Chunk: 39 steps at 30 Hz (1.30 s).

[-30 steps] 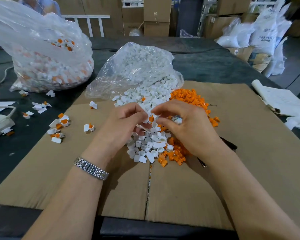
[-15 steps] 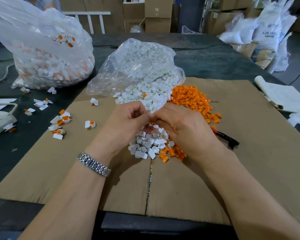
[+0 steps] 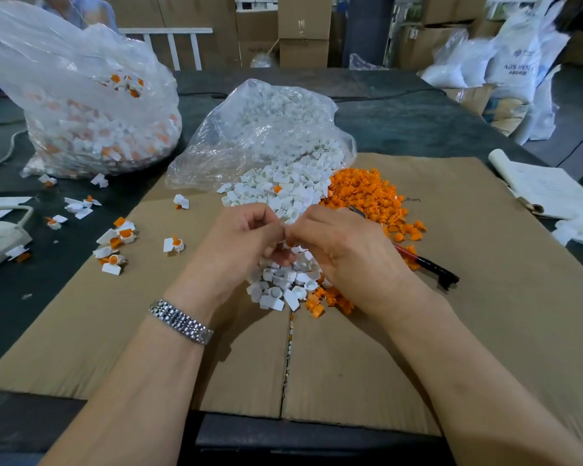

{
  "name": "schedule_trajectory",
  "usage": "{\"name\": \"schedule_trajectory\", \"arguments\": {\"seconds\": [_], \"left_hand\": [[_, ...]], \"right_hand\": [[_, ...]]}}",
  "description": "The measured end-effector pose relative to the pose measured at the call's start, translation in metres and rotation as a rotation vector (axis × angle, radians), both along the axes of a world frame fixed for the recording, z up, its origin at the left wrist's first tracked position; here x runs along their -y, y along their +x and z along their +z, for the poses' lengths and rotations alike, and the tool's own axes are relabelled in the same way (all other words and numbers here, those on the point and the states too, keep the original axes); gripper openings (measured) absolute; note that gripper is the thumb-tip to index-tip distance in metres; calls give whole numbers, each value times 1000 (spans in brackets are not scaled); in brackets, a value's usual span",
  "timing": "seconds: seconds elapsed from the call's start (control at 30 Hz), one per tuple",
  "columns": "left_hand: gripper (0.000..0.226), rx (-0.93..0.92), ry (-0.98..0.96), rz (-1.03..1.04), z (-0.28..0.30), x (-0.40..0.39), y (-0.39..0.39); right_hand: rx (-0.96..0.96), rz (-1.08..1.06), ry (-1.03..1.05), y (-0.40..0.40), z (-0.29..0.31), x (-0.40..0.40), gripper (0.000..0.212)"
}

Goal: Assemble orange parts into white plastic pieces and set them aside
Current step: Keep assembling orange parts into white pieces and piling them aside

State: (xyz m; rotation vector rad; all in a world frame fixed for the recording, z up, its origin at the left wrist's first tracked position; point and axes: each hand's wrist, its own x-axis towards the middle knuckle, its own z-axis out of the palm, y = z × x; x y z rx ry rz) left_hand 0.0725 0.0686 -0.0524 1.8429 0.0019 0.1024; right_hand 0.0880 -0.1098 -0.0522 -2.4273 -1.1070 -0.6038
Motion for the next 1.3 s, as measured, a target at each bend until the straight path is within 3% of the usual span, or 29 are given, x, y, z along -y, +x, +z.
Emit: {"name": "schedule_trajectory", "arguments": {"seconds": [0.07, 0.17, 0.27, 0.37, 0.4, 0.47, 0.53, 0.7, 0.93, 1.03, 1.17, 1.3], "left_hand": [[14, 3, 8, 73, -2, -3, 2], [13, 79, 155, 348, -4, -14, 8], [9, 146, 382, 621, -4, -34, 9], [2, 154, 560, 775, -6, -45, 9], [10, 141, 580, 800, -7, -47, 8], [20, 139, 564, 764, -6, -49, 8], [16, 134, 482, 633, -3, -48, 7], [17, -43, 383, 278, 2, -42, 2], [23, -231, 510, -43, 8, -58, -5], [24, -223, 596, -70, 6, -61, -4], [18, -165, 551, -22, 2, -56, -3], [10, -65, 470, 55, -2, -45, 0]], "right_hand": [[-85, -46, 167, 3, -2, 5, 28], [-147, -234, 375, 14, -2, 25, 19], [-214, -375, 265, 22, -2, 38, 16], [-281, -347, 78, 17, -2, 36, 16], [-303, -326, 40, 15, -2, 36, 16], [-355, -278, 25, 12, 0, 37, 16], [-391, -249, 9, 10, 0, 37, 13], [-335, -316, -126, 12, -3, 32, 17], [-418, -249, -42, 10, -1, 37, 14], [-387, -307, -112, 10, -2, 35, 17], [-282, -337, -164, 12, -5, 29, 17], [-273, -313, 107, 15, -4, 28, 17]]}}
